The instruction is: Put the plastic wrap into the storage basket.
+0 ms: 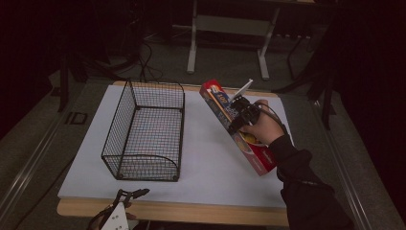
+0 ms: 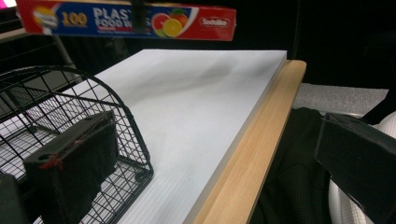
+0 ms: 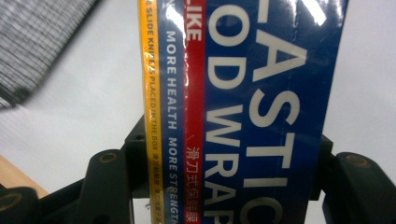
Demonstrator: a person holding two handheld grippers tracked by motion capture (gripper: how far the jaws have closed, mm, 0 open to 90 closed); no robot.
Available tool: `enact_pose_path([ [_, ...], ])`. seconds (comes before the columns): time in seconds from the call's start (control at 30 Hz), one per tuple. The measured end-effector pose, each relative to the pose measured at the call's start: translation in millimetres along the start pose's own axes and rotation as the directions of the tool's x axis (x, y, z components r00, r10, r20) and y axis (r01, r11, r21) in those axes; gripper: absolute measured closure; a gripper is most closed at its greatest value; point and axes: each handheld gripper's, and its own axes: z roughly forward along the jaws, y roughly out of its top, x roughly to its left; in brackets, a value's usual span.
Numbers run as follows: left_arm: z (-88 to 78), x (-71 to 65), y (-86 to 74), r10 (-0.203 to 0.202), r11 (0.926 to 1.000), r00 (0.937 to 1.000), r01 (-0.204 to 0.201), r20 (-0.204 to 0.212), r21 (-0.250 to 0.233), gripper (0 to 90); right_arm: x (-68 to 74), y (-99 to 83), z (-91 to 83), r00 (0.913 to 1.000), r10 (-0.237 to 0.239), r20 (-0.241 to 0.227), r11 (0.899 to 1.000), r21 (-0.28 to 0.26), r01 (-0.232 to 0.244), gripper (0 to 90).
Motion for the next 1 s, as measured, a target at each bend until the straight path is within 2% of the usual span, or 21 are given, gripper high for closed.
enact_pose_path([
  [0.07, 0.1, 0.1, 0.0, 0.001, 1.0000, 1.0000, -0.001, 0.000, 0.001, 0.1, 4.4, 6.8, -6.2, 0.9999, 0.007, 0.009, 1.000, -0.008, -0.007, 40.2],
  [0.3, -0.4, 0.3, -0.1, -0.001, 1.0000, 1.0000, 0.001, -0.002, -0.004, 0.1, 22.9, 30.1, -20.4, 0.9999, 0.014, -0.005, 1.000, -0.023, -0.014, 40.2],
  [0.67, 0.1, 0.4, -0.1, 0.000, 1.0000, 1.0000, 0.000, -0.001, 0.000, 0.1, 69.2, 71.9, -28.4, 0.9998, -0.003, -0.020, 0.998, -0.069, 0.001, 40.2],
  [0.7, -0.1, 0.6, -0.1, 0.002, 1.0000, 1.0000, -0.002, -0.002, -0.001, 0.1, 69.2, 71.9, -28.4, 0.9998, -0.003, -0.020, 0.998, -0.069, 0.001, 40.2],
  [0.73, -0.3, 0.5, -0.1, -0.001, 1.0000, 1.0000, 0.001, -0.002, -0.004, 0.1, 78.0, 79.8, -28.7, 0.9997, -0.004, -0.023, 0.997, -0.073, 0.002, 40.2],
  [0.77, -0.3, 0.5, -0.1, -0.001, 1.0000, 1.0000, 0.001, -0.002, -0.004, 0.1, 78.0, 79.8, -28.7, 0.9997, -0.004, -0.023, 0.997, -0.073, 0.002, 40.2],
  [0.83, -0.6, 0.8, -0.3, -0.001, 1.0000, 1.0000, 0.001, -0.001, -0.003, 0.1, 91.5, 91.2, -29.1, 0.9997, -0.015, -0.022, 0.997, -0.078, 0.013, 40.2],
  [1.0, -1.5, 0.7, 0.0, -0.002, 1.0000, 1.0000, 0.002, 0.003, -0.008, 0.1, 115.3, 108.9, -31.0, 0.9993, -0.035, -0.011, 0.995, -0.094, 0.034, 40.2],
])
